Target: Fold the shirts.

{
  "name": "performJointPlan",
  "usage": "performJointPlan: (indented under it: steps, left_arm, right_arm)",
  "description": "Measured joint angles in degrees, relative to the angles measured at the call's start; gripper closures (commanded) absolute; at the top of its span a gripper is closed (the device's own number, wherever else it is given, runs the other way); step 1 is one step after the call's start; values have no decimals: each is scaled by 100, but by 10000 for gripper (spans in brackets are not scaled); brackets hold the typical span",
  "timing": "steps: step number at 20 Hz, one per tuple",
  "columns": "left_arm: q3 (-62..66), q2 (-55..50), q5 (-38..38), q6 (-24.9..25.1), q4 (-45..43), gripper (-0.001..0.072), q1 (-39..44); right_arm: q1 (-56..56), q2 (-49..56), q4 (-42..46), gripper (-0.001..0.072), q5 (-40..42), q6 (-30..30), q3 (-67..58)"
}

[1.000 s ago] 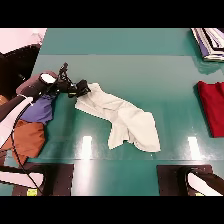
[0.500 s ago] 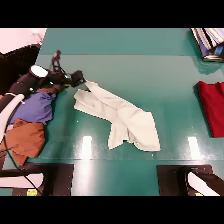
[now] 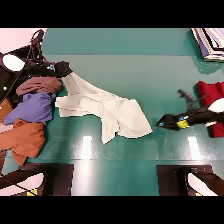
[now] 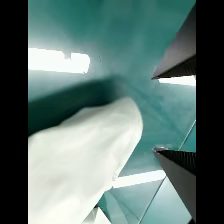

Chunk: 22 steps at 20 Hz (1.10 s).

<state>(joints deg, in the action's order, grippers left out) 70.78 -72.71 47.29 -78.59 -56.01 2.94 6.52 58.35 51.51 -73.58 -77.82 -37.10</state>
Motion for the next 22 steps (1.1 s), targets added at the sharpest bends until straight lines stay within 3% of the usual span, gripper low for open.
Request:
performJointPlan:
  steps: [3, 4, 6, 7, 8, 15, 22]
  left_arm:
    - [4, 33, 133, 0, -55, 686, -2]
    - [4, 42, 168, 0, -74, 686, -2]
    - [4, 48, 205, 0, -83, 686, -2]
    - [4, 50, 212, 0, -94, 686, -2]
    - [4, 52, 236, 0, -96, 686, -2]
    - [328, 570, 262, -81, -118, 686, -2]
    - [2234, 2031, 280, -85, -116, 686, -2]
  right_arm:
    - [496, 273, -627, 227, 573, 35, 516]
    - [632, 363, -732, 284, 721, 39, 590]
    - [863, 531, -916, 570, 994, 42, 634]
    - [953, 599, -949, 660, 1137, 44, 619]
    - [1019, 638, -986, 699, 1283, 55, 573]
    - [903, -109, -662, 700, 1816, 129, -533]
    - [-658, -1657, -127, 701, 1447, 144, -3200]
